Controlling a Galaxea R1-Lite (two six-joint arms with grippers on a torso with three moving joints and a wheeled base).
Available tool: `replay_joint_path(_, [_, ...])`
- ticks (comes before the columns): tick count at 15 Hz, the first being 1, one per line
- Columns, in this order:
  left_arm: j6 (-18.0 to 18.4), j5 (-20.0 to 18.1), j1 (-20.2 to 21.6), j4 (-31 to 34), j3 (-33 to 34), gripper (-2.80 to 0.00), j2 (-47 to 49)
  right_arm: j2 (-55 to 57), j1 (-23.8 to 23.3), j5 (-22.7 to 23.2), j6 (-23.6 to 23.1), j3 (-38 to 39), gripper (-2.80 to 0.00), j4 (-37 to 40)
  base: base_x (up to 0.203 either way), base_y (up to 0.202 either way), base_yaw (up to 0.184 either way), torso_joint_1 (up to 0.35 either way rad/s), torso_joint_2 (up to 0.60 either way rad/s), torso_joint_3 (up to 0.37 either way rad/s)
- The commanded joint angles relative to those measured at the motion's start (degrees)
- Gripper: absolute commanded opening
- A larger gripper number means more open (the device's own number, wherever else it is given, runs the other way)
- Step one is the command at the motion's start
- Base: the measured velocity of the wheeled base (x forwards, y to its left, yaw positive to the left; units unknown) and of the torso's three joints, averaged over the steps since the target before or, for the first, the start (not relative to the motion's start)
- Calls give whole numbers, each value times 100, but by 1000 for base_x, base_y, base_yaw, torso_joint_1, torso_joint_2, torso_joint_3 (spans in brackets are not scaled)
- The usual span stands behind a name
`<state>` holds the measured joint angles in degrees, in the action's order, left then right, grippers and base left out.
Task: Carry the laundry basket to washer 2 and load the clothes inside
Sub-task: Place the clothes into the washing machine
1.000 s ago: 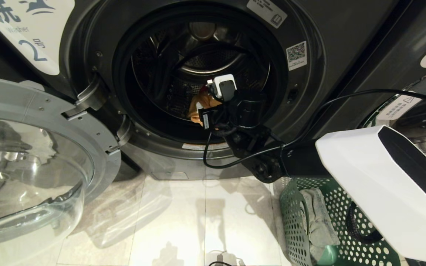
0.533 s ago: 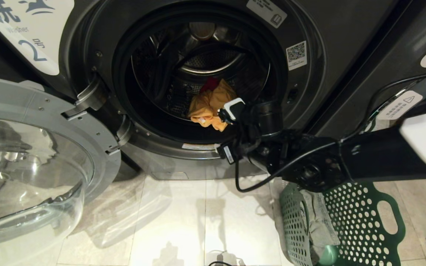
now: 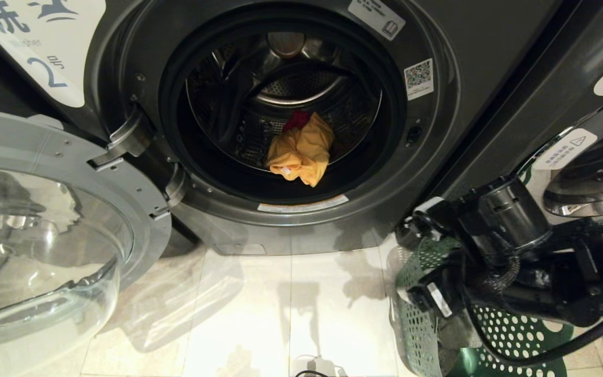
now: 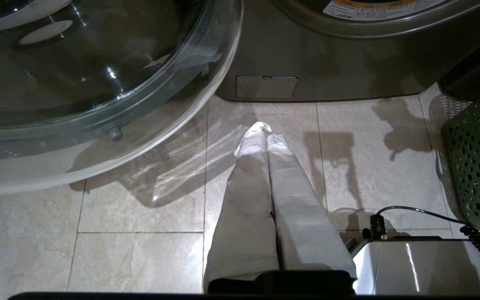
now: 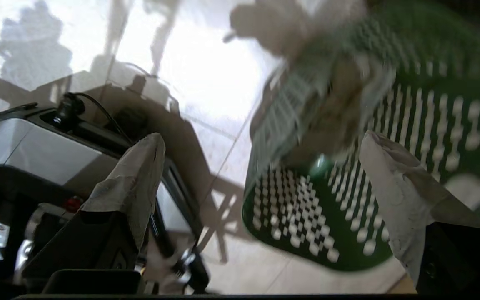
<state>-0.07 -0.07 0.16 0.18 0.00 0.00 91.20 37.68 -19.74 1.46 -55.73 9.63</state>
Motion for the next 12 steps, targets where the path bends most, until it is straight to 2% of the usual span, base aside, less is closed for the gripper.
replay_joint_path(1, [-1, -1, 2, -1, 0, -280, 9, -463, -554, 4, 656, 152, 0, 658, 0, 0, 0, 0, 0, 0])
replay_joint_path(5, [-1, -1, 2, -1, 0, -280, 9, -386, -2026, 14, 1639, 178, 0, 1625, 0, 0, 0, 0, 0, 0])
replay_joint_path(7, [-1, -1, 2, -1, 0, -280, 9, -49, -2591, 190, 1793, 328, 0, 1740, 0, 0, 0, 0, 0, 0])
replay_joint_path(9, [-1, -1, 2, -1, 0, -280, 9, 351, -3018, 413, 1862, 405, 0, 1645, 0, 0, 0, 0, 0, 0])
replay_joint_path(12, [-1, -1, 2, -1, 0, -280, 9, 985, -3384, 513, 2058, 510, 0, 1211, 0, 0, 0, 0, 0, 0])
